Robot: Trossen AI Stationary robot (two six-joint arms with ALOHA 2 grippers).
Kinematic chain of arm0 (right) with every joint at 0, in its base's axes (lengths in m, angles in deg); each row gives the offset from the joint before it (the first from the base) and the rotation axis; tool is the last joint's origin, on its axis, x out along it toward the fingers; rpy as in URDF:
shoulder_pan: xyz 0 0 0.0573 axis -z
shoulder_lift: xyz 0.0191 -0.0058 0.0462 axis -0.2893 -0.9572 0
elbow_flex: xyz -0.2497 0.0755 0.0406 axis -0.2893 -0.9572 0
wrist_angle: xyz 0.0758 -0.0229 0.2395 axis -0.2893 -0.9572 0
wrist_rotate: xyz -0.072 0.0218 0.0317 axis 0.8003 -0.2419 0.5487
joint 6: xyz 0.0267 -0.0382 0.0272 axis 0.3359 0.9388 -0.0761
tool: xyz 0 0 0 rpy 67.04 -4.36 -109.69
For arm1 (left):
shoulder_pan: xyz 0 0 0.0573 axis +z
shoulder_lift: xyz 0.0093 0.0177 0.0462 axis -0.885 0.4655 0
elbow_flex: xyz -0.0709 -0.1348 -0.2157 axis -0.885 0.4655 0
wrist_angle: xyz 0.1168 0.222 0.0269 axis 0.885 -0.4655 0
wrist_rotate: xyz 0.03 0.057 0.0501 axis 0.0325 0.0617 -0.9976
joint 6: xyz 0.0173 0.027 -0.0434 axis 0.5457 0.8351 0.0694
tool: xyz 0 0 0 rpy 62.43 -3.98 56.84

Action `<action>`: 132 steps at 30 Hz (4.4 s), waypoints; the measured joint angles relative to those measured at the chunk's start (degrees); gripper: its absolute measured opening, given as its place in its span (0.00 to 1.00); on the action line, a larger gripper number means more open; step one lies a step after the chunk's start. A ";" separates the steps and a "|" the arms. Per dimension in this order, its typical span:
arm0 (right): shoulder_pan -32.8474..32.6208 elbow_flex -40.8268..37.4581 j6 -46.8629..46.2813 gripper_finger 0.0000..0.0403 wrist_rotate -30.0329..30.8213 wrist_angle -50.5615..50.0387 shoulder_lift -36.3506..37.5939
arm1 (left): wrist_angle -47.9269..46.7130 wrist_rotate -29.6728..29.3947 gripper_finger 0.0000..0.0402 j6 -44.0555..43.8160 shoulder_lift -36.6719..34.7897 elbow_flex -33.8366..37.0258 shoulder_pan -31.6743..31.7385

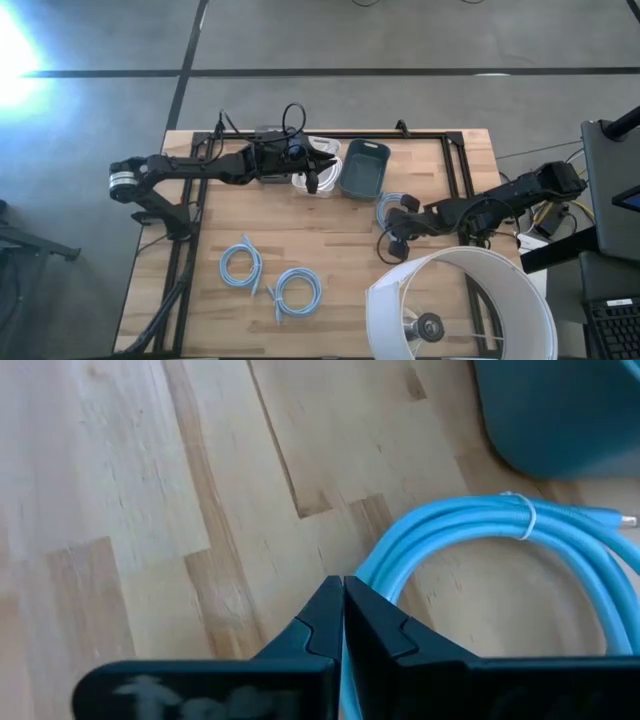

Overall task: Pick & Place USB Port
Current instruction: Put the top blue HDMI cable into the blue bin

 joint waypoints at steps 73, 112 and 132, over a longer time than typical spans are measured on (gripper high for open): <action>0.30 6.49 5.35 0.09 7.17 -5.86 -0.37 | -0.98 0.00 0.22 -0.18 0.02 0.02 0.01; 11.44 13.69 44.03 0.09 -6.09 4.54 3.08 | -1.04 0.57 0.22 -6.42 0.04 0.04 -3.26; 36.39 -0.85 31.05 0.10 -32.57 45.12 -9.51 | -2.55 0.38 0.22 -1.11 0.07 0.07 -8.30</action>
